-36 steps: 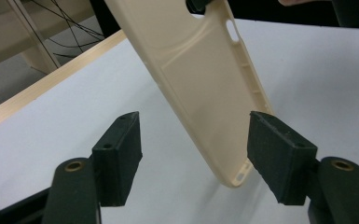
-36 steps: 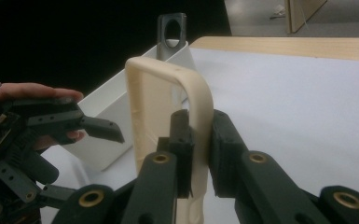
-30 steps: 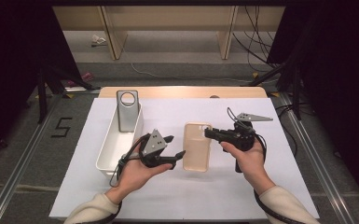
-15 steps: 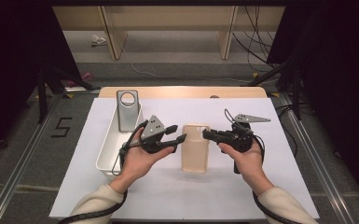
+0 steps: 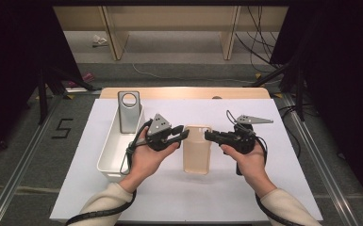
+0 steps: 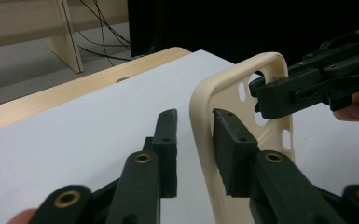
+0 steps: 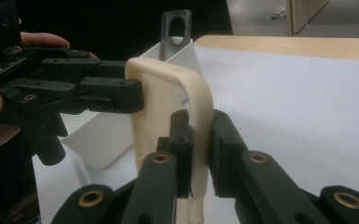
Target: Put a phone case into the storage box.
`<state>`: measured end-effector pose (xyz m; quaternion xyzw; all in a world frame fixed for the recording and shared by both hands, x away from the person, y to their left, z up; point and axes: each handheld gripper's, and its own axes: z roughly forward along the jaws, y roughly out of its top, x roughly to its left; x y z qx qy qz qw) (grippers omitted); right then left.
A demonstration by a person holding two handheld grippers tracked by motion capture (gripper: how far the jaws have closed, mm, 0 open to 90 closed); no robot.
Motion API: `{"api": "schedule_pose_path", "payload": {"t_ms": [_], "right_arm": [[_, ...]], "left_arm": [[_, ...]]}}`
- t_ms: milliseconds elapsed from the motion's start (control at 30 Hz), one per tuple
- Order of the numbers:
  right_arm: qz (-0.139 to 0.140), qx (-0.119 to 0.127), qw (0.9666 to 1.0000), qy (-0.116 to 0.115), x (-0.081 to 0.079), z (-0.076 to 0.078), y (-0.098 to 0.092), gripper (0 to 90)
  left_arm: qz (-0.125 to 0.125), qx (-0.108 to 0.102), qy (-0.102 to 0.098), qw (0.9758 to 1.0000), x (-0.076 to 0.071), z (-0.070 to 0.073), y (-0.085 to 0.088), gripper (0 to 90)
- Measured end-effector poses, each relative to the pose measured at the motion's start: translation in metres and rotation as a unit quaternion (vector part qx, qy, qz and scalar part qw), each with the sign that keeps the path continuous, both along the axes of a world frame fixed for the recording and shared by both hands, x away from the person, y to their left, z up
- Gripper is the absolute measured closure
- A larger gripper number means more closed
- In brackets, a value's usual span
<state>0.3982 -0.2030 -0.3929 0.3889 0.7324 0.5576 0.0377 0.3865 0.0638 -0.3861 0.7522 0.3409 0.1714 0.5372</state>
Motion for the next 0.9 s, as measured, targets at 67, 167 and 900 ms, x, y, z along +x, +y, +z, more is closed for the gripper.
{"api": "schedule_pose_path", "payload": {"t_ms": [67, 167, 900], "right_arm": [[0.0, 0.0, 1.0, -0.001, 0.0001, -0.0002, 0.0002, 81.5], [-0.001, 0.0, 1.0, 0.0, -0.0002, -0.0001, 0.0008, 81.5], [-0.002, -0.012, 0.9998, -0.014, -0.001, -0.0023, 0.0046, 78.8]], "left_arm": [[0.001, 0.0, 0.002, 1.0, -0.0001, -0.0003, -0.0009, 72.4], [0.002, 0.0, 0.004, 1.0, -0.0003, -0.0005, -0.0022, 76.6], [0.048, -0.007, 0.0, 0.9988, -0.0064, 0.0056, -0.0069, 83.6]]}}
